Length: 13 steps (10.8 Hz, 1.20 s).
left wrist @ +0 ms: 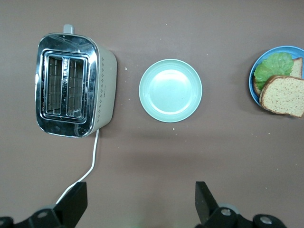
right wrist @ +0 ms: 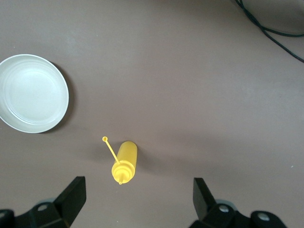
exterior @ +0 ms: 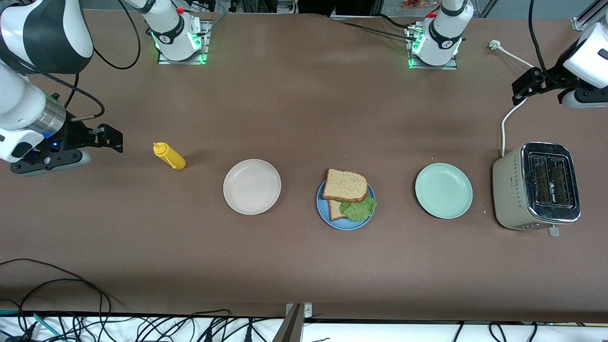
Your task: Make sandwich in blue plate with both arms
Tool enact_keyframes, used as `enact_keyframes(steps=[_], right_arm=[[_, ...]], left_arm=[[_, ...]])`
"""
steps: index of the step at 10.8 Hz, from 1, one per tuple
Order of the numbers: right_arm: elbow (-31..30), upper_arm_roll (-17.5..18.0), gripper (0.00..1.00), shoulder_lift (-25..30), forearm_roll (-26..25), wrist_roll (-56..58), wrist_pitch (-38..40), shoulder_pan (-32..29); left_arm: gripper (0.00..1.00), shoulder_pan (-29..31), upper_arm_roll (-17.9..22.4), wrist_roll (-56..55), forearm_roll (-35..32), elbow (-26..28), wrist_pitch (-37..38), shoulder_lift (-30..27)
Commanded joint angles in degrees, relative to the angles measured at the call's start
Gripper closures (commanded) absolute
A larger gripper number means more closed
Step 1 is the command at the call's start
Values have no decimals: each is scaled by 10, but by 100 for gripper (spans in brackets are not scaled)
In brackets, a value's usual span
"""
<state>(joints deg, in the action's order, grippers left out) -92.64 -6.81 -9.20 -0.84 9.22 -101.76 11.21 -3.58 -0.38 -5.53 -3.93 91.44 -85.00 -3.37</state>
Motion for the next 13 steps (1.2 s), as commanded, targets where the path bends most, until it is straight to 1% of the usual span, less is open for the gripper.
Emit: enact_keyframes(steps=[1,3,6,8,9,10,11,13], right_arm=[[3,125,0,8,-58,-51,2,-103],[3,142,0,8,-56,-61,2,-121],[5,138,0,11,-48,-97,11,-120],[36,141,0,9,-48,-120,38,-120],[39,142,0,10,-42,-153,43,-120],[40,142,0,11,-23,-174,43,-120],[46,140,0,11,-14,-180,42,-120],[50,141,0,8,-19,-178,42,-119]], left_arm=[[0,1,1,-4,-9,-65,28,35],[0,0,-1,-4,-7,-65,28,38],[0,0,-2,-4,2,-65,27,38],[0,-2,-3,-4,2,-65,28,38],[0,-2,-3,-4,2,-65,27,38],[0,-2,-2,-4,2,-65,27,38],[0,-1,-2,-4,2,-66,27,38],[0,1,-2,-4,2,-65,27,38]])
